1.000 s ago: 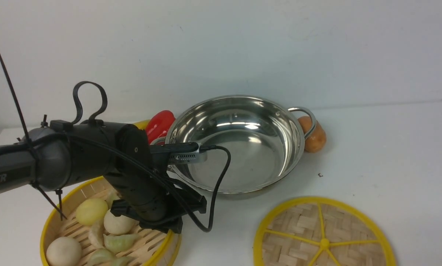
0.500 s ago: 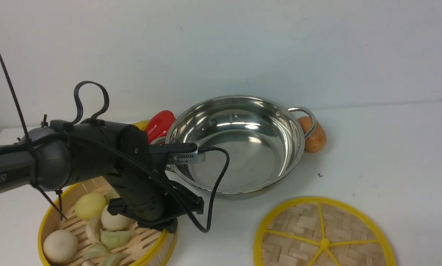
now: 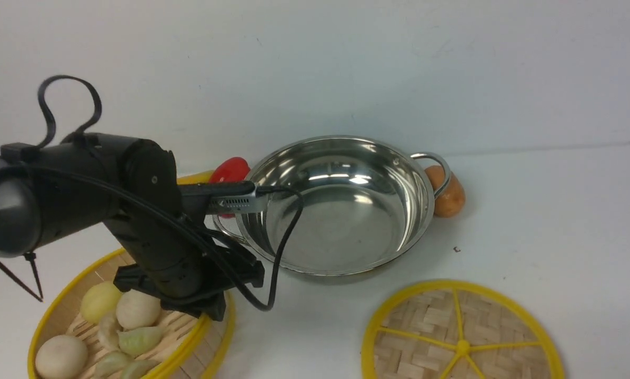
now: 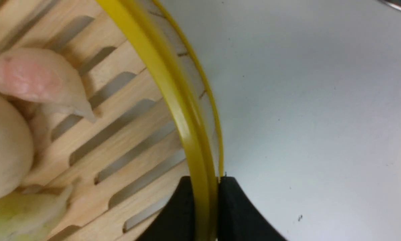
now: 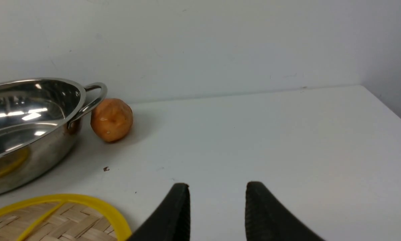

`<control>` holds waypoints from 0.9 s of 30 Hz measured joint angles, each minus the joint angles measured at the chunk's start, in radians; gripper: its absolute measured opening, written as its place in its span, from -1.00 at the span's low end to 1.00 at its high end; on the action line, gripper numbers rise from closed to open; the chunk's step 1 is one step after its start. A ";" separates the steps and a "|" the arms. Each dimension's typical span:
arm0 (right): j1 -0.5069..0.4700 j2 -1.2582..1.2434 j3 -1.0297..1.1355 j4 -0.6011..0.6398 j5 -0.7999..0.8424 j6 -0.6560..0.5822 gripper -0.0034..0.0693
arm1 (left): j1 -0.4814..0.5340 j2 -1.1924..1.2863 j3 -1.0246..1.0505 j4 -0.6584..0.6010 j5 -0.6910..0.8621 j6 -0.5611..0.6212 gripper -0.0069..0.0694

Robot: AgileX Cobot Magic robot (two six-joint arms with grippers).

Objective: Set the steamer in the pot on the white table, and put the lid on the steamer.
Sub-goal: 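Grasp the rim of the steamer basket holding the buns with the left gripper, then place the bamboo steamer basket with dumplings into the steel pot with the left gripper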

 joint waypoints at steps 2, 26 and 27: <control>0.000 0.000 0.000 0.000 0.000 0.000 -0.22 | 0.001 -0.024 -0.049 0.021 0.066 -0.003 -0.64; 0.000 0.000 0.000 0.000 0.000 0.000 -0.22 | -0.034 0.023 -0.572 0.041 0.315 0.113 -0.63; 0.000 0.000 0.000 0.000 0.000 0.000 -0.22 | -0.045 0.035 -0.580 0.040 0.315 0.118 -0.63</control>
